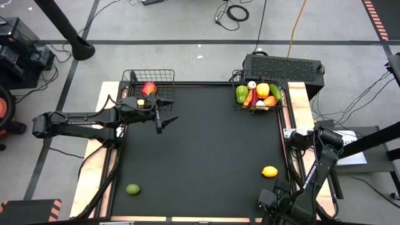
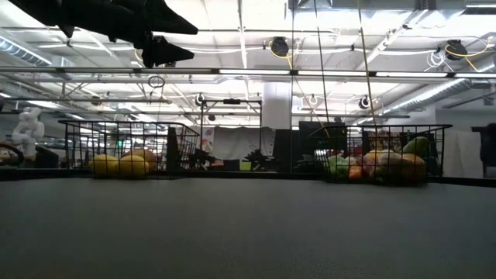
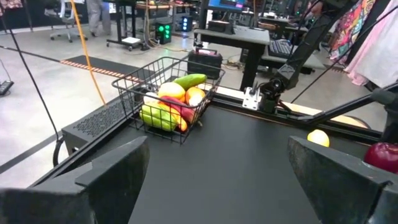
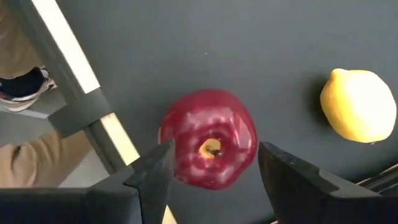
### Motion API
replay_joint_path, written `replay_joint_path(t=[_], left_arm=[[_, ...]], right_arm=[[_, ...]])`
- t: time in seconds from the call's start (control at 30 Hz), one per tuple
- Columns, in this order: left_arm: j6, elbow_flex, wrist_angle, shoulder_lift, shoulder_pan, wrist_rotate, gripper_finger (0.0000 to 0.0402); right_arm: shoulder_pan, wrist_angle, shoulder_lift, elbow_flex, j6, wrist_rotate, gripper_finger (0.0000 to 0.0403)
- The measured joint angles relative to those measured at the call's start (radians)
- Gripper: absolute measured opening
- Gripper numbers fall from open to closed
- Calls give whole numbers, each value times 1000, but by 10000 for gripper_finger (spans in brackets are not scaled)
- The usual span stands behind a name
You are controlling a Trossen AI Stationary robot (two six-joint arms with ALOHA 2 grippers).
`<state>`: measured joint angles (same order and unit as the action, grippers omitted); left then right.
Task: Sort produce into baskets
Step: Put the red apple into the left black wire basket
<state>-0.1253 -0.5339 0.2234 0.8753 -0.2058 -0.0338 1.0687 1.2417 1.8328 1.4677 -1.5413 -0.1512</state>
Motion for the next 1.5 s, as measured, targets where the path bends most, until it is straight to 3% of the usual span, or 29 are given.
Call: replay_joint_path(t=[0.23, 0.63, 1.1, 1.5], left_arm=[[0, 0, 0, 0, 0, 0, 386], [0, 0, 0, 0, 0, 0, 386], [0, 0, -1, 0, 0, 1, 386], [0, 0, 0, 0, 0, 1, 386]], right_arm=[[0, -20, 0, -21, -3, 1, 207], [0, -19, 0, -23, -29, 26, 103], [0, -7, 0, -23, -55, 51, 8], [-2, -5, -13, -23, -52, 53, 1]])
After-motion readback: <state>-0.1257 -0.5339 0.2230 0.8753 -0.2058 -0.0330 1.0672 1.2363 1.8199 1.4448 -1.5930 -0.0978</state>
